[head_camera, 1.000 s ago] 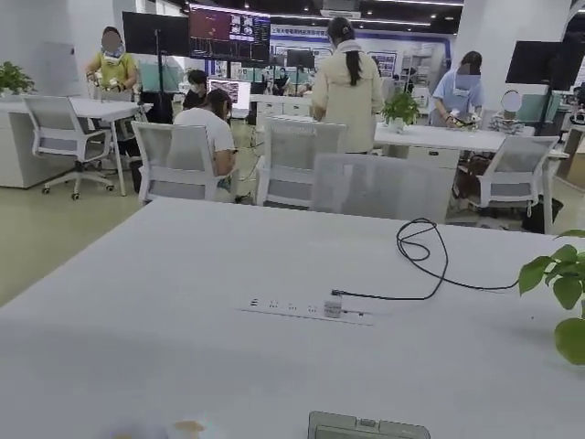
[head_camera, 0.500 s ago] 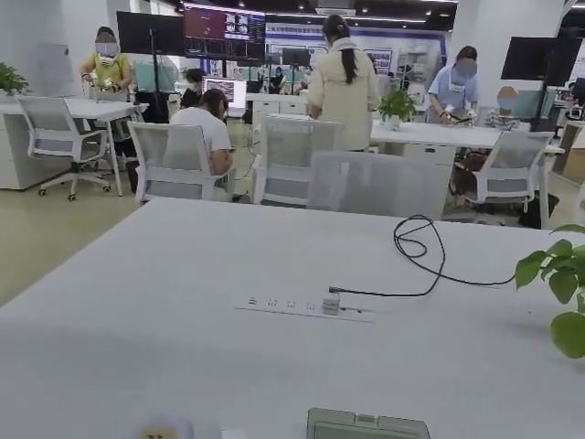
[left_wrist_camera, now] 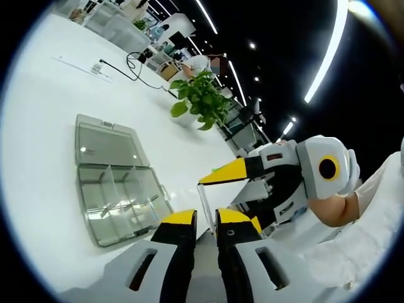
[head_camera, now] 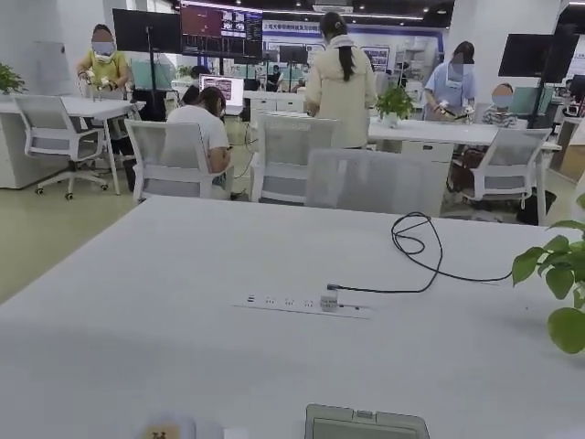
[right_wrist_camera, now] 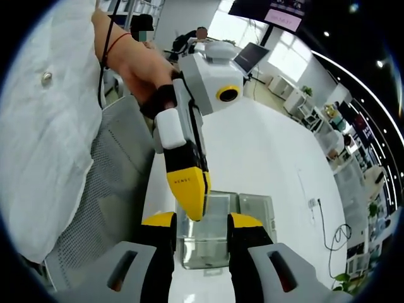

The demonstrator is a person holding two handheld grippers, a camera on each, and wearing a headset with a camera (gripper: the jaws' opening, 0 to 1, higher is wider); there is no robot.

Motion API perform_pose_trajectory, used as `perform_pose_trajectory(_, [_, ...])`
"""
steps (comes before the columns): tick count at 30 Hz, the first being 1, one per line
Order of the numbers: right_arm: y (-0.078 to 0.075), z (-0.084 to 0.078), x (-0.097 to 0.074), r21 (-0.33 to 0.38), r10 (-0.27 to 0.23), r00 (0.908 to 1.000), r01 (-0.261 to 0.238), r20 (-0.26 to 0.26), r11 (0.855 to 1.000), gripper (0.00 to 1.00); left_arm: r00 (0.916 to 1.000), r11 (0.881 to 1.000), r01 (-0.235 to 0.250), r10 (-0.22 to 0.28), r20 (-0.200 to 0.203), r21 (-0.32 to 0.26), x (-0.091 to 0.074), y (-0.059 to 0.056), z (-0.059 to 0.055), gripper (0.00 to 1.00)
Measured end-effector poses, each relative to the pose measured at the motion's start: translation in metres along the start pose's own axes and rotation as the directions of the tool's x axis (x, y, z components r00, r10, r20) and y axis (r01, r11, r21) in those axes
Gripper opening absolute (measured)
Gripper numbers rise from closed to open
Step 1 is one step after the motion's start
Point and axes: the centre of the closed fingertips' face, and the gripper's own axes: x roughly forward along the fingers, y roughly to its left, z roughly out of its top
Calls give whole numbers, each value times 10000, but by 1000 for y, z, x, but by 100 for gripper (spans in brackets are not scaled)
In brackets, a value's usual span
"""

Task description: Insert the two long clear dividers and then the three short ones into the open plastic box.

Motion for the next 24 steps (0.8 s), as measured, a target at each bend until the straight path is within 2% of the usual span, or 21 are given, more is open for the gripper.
perform_pose_trajectory(5, [1,0,0,-71,16,10000,-17,-75,10000,33,10000,10000,52,-52,-10,-61,0,0,-1,5])
perform_pose_trajectory(8, [2,0,1,-120,8,9999,-9,-115,9999,33,9999,9999,143,-143,-18,-91,0,-1,-2,0])
perform_pose_trajectory(15, [3,-1,0,-274,25,9997,-32,-256,9996,33,9999,9994,142,-142,9,-312,1,-1,-4,0])
perform_pose_trajectory(22, [2,0,0,-274,-47,9998,42,-205,9996,34,9996,9978,157,-140,265,-641,0,-1,-3,0])
perform_pose_trajectory(24, [1,0,0,-147,-75,9998,72,-189,9999,35,9992,9988,119,-101,386,-474,0,0,-2,0])
